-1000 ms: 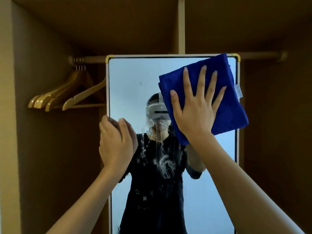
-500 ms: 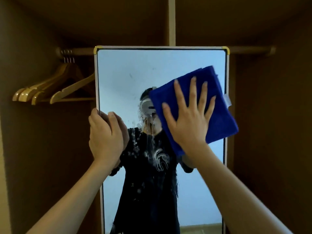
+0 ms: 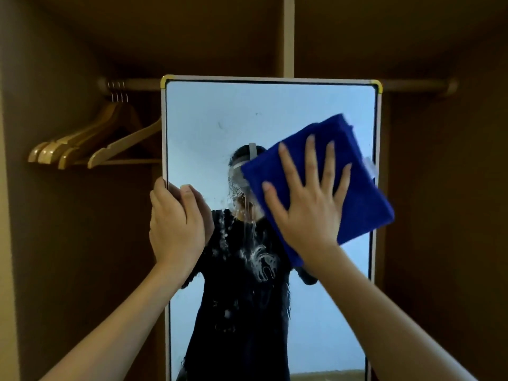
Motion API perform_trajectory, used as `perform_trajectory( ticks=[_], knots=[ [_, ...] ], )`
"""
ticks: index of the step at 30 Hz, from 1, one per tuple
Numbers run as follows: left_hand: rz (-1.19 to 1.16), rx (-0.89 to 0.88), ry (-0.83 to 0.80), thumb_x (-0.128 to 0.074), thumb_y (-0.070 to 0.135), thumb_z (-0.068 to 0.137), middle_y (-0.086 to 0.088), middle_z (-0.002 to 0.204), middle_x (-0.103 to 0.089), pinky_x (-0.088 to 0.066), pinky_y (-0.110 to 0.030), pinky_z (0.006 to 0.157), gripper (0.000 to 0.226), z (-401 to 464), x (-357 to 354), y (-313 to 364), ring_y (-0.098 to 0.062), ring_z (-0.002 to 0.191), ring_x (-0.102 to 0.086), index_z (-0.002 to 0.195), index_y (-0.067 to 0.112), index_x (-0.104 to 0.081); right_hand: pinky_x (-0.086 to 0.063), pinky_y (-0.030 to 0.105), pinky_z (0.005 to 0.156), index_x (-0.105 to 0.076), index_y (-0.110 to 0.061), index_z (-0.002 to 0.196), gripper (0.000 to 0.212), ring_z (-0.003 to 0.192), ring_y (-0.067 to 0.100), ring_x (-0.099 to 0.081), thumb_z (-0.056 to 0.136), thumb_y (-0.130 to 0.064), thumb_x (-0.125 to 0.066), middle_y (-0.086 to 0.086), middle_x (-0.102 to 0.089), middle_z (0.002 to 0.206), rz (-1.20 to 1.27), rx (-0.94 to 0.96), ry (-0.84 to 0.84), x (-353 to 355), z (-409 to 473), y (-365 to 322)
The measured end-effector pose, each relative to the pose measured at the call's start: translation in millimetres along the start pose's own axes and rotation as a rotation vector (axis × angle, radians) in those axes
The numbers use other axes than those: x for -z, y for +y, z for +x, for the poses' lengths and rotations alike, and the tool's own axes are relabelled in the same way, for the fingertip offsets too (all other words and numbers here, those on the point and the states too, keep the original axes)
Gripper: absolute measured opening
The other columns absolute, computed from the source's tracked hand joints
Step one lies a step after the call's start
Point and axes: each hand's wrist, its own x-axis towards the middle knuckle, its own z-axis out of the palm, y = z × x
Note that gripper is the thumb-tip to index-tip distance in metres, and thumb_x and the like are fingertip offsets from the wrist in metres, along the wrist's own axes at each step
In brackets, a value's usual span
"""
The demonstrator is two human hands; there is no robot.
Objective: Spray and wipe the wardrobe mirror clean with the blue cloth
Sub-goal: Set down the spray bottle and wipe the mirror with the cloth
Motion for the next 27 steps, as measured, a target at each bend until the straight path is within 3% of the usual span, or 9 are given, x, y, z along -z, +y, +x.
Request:
perform_trajectory(
  ticks=[5,13,20,24,27],
  knots=[
    [-0.011,-0.001,-0.017,-0.028,0.047,0.1,-0.01,0.128,-0.051,-0.052,-0.05,0.088,0.056,1,3,0,-0.031,0.113,-0.056,0.139,0.008,-0.033,-0.001,0.056,0.119,-0.015,-0.038,0.154,0.066,0.151,0.031,-0.003,0.096,-0.066,-0.027,0.002,-0.008,0.164,-0.034,0.091,-0.019,-2,0,-9],
    [-0.023,0.006,-0.023,-0.03,0.044,0.1,-0.009,0.132,-0.048,-0.051,-0.047,0.09,0.053,0,2,0,-0.03,0.114,-0.055,0.14,0.009,-0.031,0.0,0.056,0.119,-0.015,-0.039,0.154,0.066,0.151,0.029,-0.002,0.095,-0.068,-0.021,-0.003,-0.01,0.164,0.018,0.005,0.072,14,87,-23],
    [-0.092,0.028,-0.011,-0.028,0.048,0.101,-0.008,0.128,-0.053,-0.051,-0.05,0.088,0.052,2,2,-2,-0.026,0.111,-0.057,0.139,0.013,-0.033,0.002,0.055,0.119,-0.019,-0.039,0.153,0.064,0.151,0.029,-0.002,0.096,-0.066,-0.026,-0.005,-0.011,0.164,-0.001,0.211,-0.037,-1,12,-36],
    [-0.086,0.043,0.008,-0.028,0.043,0.102,-0.008,0.122,-0.055,-0.051,-0.042,0.084,0.049,1,1,0,-0.025,0.107,-0.058,0.137,0.01,-0.035,0.003,0.053,0.12,-0.019,-0.041,0.153,0.063,0.151,0.028,-0.005,0.096,-0.067,-0.029,-0.007,-0.01,0.164,-0.029,0.189,-0.069,-11,-33,-28],
    [-0.093,0.051,-0.001,-0.028,0.042,0.103,-0.008,0.123,-0.056,-0.05,-0.044,0.088,0.047,2,2,0,-0.026,0.11,-0.058,0.136,0.01,-0.037,0.003,0.051,0.121,-0.019,-0.043,0.152,0.062,0.151,0.026,-0.006,0.096,-0.067,-0.028,-0.008,-0.011,0.163,-0.011,0.153,-0.07,-9,-31,-24]
  ],
)
